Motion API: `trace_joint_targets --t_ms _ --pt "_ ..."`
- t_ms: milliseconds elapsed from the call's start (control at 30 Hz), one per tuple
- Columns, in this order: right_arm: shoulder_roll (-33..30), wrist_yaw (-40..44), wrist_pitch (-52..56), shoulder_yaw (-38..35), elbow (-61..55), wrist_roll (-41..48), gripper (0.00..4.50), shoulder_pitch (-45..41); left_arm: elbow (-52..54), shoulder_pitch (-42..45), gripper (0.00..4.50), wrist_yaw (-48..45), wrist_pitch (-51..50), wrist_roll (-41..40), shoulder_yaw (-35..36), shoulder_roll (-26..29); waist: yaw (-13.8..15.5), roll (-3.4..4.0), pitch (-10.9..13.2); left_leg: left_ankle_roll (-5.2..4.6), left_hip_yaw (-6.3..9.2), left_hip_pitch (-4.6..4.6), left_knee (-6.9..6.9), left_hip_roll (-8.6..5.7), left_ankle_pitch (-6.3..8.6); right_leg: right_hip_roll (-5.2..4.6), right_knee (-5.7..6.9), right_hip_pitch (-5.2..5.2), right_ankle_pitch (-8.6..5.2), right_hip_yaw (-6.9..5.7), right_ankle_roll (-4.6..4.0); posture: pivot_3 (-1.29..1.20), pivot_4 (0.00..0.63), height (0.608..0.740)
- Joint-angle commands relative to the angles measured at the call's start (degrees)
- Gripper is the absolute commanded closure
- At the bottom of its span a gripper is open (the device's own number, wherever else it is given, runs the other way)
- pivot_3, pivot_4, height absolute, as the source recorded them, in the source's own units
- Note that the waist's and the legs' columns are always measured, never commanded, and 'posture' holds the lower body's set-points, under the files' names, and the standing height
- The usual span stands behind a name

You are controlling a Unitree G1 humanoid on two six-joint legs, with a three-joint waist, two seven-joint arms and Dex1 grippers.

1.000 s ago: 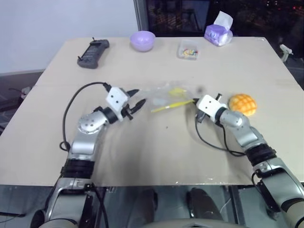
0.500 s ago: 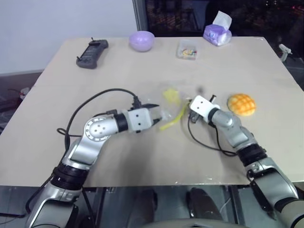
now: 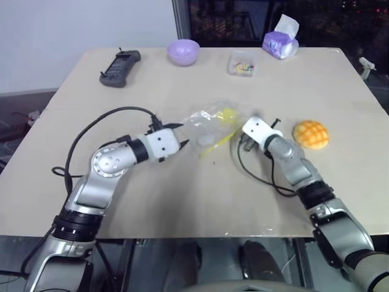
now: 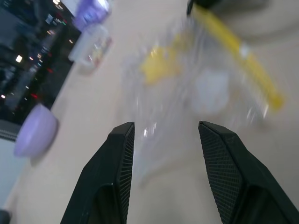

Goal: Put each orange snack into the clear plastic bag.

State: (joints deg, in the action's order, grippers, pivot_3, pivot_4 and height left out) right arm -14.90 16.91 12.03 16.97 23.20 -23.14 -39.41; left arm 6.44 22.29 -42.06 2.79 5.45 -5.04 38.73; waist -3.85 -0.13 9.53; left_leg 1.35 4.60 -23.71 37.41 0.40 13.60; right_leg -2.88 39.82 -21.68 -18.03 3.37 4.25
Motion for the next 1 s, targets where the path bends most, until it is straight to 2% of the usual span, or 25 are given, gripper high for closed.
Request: trace_joint_targets --t_ms 33,333,467,733,1000 --pt "2.8 -3.0 6.2 -1.8 -4.8 -0.4 4.50 -1.6 3.3 -0.4 2.20 -0.2 0.0 -0.2 -0.1 0.1 -0.3 0.00 0.0 0.00 -0.02 0.01 -0.01 0.00 0.00 0.00 0.01 -0.01 0.00 0.03 0.00 0.00 0.150 0.740" --pt "5.9 -0.9 18.2 1.5 -12.8 -2.5 4.50 -1.8 -1.1 0.1 2.20 3.3 1.1 9.2 -6.1 -1.5 0.1 0.01 0.0 0.00 0.00 0.00 -0.01 -0.02 0.00 0.00 0.01 -0.02 0.00 0.01 0.00 0.00 0.150 0.740" --pt "5.9 0.8 19.8 3.4 -15.1 -3.2 4.50 -1.1 -4.3 1.6 2.20 6.6 1.6 12.7 -6.6 -2.5 0.0 0.02 0.0 0.00 0.01 0.00 -0.01 -0.02 0.00 0.00 0.01 -0.02 0.00 -0.01 0.00 0.00 0.150 0.740" --pt "6.0 1.5 21.4 4.9 -17.0 -3.2 4.50 -0.6 -6.3 2.2 2.20 8.1 3.0 13.3 -6.7 -3.7 0.0 0.01 0.0 0.00 0.01 -0.01 -0.01 -0.02 0.00 0.00 0.01 -0.03 0.00 -0.01 0.00 0.00 0.150 0.740" --pt "5.7 1.1 20.7 5.3 -16.1 -3.2 4.50 -0.3 -3.4 2.0 2.20 7.1 1.9 12.1 -5.9 -4.0 0.0 0.01 0.0 0.00 0.02 -0.01 -0.01 -0.02 0.00 0.00 0.00 -0.03 0.00 -0.02 0.00 0.00 0.150 0.740"
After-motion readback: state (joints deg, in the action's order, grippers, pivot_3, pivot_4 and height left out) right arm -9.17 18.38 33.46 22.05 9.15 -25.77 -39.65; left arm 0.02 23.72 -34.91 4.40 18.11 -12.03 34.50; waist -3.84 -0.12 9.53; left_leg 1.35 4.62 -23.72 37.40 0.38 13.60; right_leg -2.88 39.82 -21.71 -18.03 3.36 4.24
